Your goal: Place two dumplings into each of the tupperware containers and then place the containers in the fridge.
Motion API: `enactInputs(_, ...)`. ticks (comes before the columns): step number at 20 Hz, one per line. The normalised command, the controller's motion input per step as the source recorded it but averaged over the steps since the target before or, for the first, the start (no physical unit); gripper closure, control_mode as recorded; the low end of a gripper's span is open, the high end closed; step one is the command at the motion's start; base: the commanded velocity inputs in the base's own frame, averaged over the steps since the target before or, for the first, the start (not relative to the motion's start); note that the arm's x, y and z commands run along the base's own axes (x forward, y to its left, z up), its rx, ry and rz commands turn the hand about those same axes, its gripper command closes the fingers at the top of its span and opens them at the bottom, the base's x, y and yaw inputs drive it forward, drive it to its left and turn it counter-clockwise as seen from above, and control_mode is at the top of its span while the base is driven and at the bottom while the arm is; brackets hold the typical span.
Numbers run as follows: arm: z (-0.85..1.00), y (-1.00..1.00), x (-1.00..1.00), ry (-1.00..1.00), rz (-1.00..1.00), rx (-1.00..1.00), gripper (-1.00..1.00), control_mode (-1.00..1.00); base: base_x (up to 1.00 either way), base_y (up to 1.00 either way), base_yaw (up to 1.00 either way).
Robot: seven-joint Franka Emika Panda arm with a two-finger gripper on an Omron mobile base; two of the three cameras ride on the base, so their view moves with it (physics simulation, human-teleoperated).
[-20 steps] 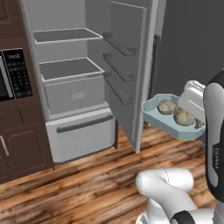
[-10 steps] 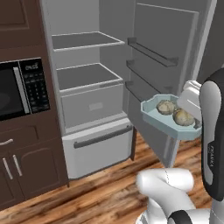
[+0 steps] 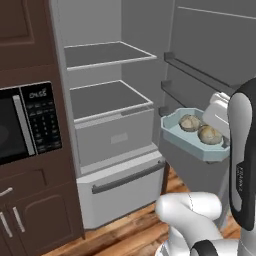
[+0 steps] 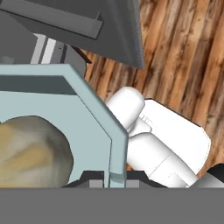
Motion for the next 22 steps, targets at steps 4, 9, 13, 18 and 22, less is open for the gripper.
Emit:
enactInputs(4,0.0,0.0,0.0,0.0,0.0,0.0,1.0,1.0,0.73,-0.32,0.12)
enactInputs(9,0.0,0.0,0.0,0.0,0.0,0.0,1.0,1.0,0.64,-0.32,0.18)
enactInputs(13,0.0,0.0,0.0,0.0,0.0,0.0,1.0,1.0,0.5,0.05,0.2)
enactInputs(18,0.0,0.0,0.0,0.0,0.0,0.0,1.0,1.0,0.4,0.08,0.17)
enactInputs(22,0.0,0.0,0.0,0.0,0.0,0.0,1.0,1.0,0.54,0.0,0.12)
